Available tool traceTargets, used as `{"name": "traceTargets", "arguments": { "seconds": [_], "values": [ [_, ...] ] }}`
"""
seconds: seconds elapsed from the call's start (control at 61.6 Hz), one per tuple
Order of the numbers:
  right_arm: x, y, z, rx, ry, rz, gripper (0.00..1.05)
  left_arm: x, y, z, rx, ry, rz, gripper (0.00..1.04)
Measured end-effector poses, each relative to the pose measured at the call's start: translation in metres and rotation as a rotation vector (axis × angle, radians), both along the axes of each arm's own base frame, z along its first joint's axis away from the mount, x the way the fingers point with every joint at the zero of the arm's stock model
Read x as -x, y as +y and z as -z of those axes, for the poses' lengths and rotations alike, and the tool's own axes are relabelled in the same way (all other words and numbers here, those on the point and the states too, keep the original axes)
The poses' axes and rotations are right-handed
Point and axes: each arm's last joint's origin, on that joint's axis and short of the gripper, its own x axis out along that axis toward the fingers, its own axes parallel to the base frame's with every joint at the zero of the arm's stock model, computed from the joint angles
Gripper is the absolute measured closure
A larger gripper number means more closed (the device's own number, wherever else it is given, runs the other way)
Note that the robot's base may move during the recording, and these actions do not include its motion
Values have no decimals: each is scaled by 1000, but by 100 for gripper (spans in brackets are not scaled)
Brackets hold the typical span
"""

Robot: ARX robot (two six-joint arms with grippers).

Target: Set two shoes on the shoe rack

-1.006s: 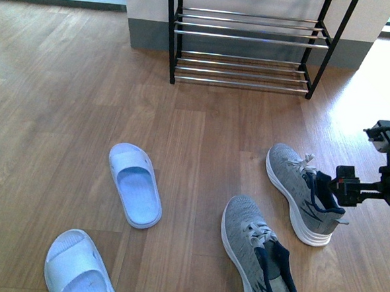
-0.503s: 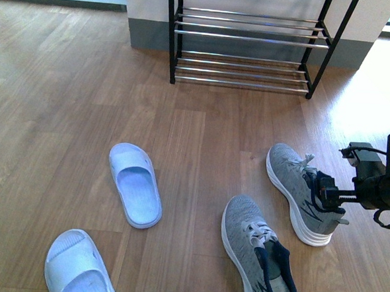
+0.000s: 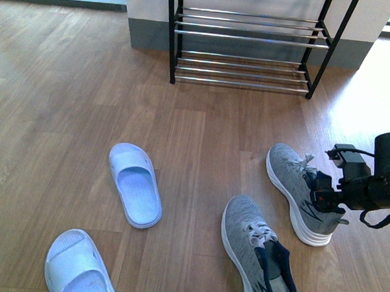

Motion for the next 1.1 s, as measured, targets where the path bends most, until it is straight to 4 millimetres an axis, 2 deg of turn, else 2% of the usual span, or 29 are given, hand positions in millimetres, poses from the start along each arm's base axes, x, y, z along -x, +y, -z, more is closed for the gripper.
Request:
{"name": "traceTargets", "arguments": {
  "seconds": [0.324, 0.535, 0.746, 1.103],
  "values": [
    [11, 3, 1, -28, -25, 35, 103, 0, 0, 0, 0, 0, 0, 9],
    [33, 2, -17, -74, -91, 143, 103, 0, 0, 0, 0, 0, 0, 9],
    [70, -13, -77, -120, -193, 303, 103, 0, 0, 0, 0, 0, 0, 9],
    [139, -40, -214, -217, -394, 533, 103, 0, 0, 0, 0, 0, 0, 9]
  ]
}}
